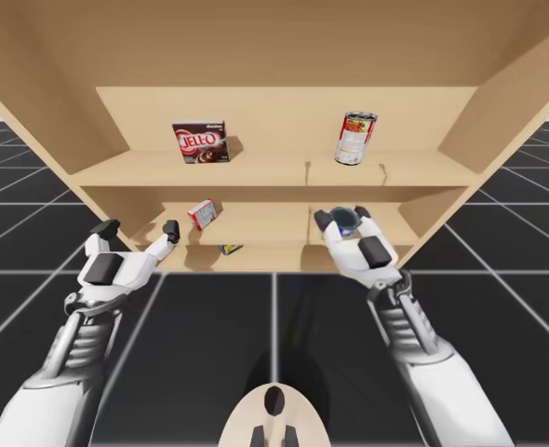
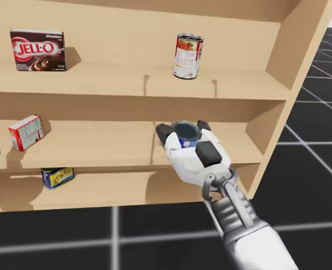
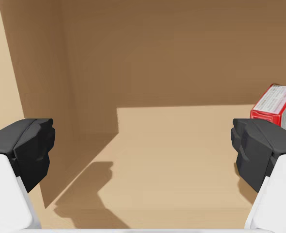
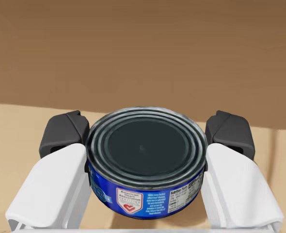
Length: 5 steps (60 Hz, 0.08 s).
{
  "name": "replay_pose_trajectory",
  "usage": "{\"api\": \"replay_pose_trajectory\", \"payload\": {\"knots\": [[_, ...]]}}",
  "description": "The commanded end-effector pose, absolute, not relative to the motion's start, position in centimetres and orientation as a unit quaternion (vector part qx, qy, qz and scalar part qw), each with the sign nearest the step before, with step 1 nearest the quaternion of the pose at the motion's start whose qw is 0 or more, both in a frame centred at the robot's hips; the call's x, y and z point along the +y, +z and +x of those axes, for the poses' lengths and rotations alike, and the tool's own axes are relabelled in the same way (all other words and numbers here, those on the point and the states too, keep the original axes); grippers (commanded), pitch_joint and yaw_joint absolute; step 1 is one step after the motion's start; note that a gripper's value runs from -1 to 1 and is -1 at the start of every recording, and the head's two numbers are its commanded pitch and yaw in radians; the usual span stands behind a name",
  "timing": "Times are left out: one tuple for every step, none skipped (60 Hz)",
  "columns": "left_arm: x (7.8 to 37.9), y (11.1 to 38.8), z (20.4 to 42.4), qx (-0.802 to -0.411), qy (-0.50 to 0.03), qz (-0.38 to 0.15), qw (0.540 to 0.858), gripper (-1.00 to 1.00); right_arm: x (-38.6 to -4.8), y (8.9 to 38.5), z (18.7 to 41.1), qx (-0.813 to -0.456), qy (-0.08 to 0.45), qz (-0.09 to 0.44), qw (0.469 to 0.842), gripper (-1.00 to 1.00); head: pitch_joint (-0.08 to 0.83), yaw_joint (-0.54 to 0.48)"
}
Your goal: Retrieve the tuna can from the shelves.
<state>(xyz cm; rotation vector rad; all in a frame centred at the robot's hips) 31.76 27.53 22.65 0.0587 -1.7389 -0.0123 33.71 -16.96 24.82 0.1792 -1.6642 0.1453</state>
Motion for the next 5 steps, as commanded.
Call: {"api": "replay_pose_trajectory", "payload": {"knots": [[27.4,22.6,31.7,-0.764,-0.007,0.026,0.645,-1.0,-16.8,25.6,28.7,-0.753,0.053,0.111,0.646,1.0,0.428,-0.19],[27.4,22.6,31.7,-0.764,-0.006,0.026,0.645,-1.0,-16.8,25.6,28.3,-0.753,0.052,0.113,0.646,1.0,0.428,-0.19],[27.4,22.6,31.7,-0.764,-0.007,0.026,0.645,-1.0,-16.9,25.5,27.7,-0.754,0.05,0.115,0.644,1.0,0.428,-0.19],[27.4,22.6,31.7,-0.764,-0.007,0.026,0.645,-1.0,-16.9,25.4,27.0,-0.756,0.051,0.115,0.642,1.0,0.428,-0.19],[27.4,22.6,31.7,-0.764,-0.007,0.026,0.645,-1.0,-17.0,25.4,26.7,-0.757,0.051,0.115,0.642,1.0,0.428,-0.19]]}}
